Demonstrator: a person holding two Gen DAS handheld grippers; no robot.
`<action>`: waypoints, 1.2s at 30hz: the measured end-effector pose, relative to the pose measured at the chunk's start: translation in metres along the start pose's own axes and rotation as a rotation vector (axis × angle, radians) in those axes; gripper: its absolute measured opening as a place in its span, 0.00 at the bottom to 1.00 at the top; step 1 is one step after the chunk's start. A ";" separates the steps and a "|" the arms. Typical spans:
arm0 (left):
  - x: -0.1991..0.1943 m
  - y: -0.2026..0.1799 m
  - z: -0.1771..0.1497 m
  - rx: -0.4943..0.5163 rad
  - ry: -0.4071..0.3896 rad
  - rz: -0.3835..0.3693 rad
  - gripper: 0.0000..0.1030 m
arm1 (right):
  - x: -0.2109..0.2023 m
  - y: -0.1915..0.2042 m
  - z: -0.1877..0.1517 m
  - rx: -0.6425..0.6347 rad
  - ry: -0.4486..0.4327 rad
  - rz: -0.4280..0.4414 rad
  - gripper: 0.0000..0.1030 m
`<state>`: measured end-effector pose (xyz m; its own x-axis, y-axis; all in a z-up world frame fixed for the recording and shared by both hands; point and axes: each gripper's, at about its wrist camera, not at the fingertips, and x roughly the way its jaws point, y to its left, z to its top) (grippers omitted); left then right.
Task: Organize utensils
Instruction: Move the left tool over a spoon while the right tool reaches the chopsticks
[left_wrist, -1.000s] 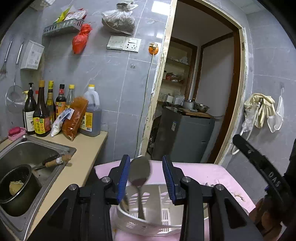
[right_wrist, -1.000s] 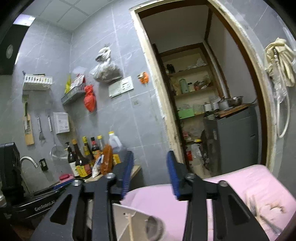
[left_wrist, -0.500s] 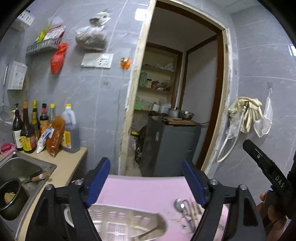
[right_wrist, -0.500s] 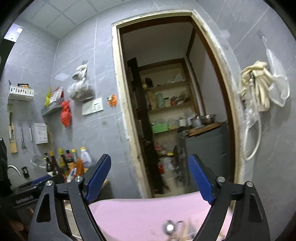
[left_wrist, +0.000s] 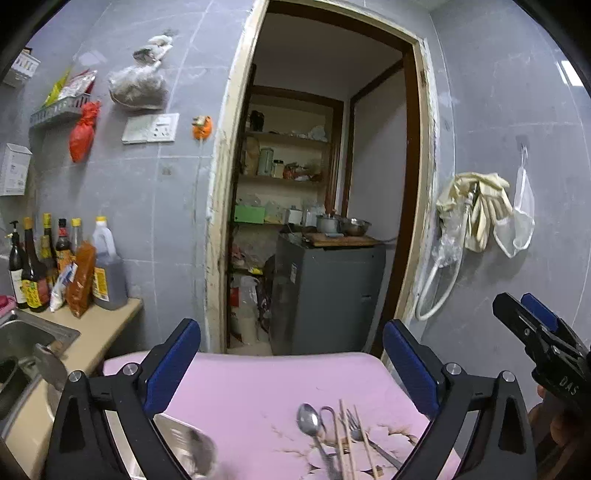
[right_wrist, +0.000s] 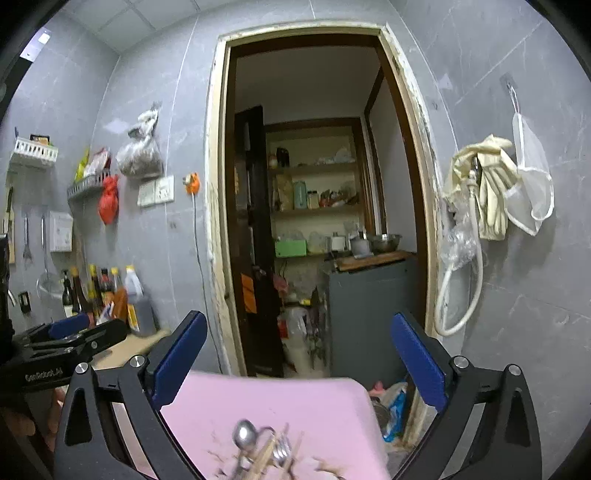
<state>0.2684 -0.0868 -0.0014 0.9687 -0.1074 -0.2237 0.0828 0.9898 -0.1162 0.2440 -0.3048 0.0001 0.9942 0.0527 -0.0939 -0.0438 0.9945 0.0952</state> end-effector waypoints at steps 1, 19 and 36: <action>0.004 -0.004 -0.004 0.004 0.011 0.000 0.98 | 0.003 -0.007 -0.004 0.000 0.018 0.001 0.96; 0.100 -0.039 -0.070 -0.024 0.276 0.044 0.98 | 0.099 -0.079 -0.106 0.128 0.391 0.094 0.87; 0.204 -0.003 -0.132 -0.136 0.649 0.060 0.59 | 0.189 -0.030 -0.197 0.139 0.784 0.245 0.32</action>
<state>0.4352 -0.1242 -0.1743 0.6295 -0.1288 -0.7663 -0.0384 0.9798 -0.1963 0.4140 -0.3065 -0.2154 0.5992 0.3651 -0.7125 -0.1867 0.9292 0.3191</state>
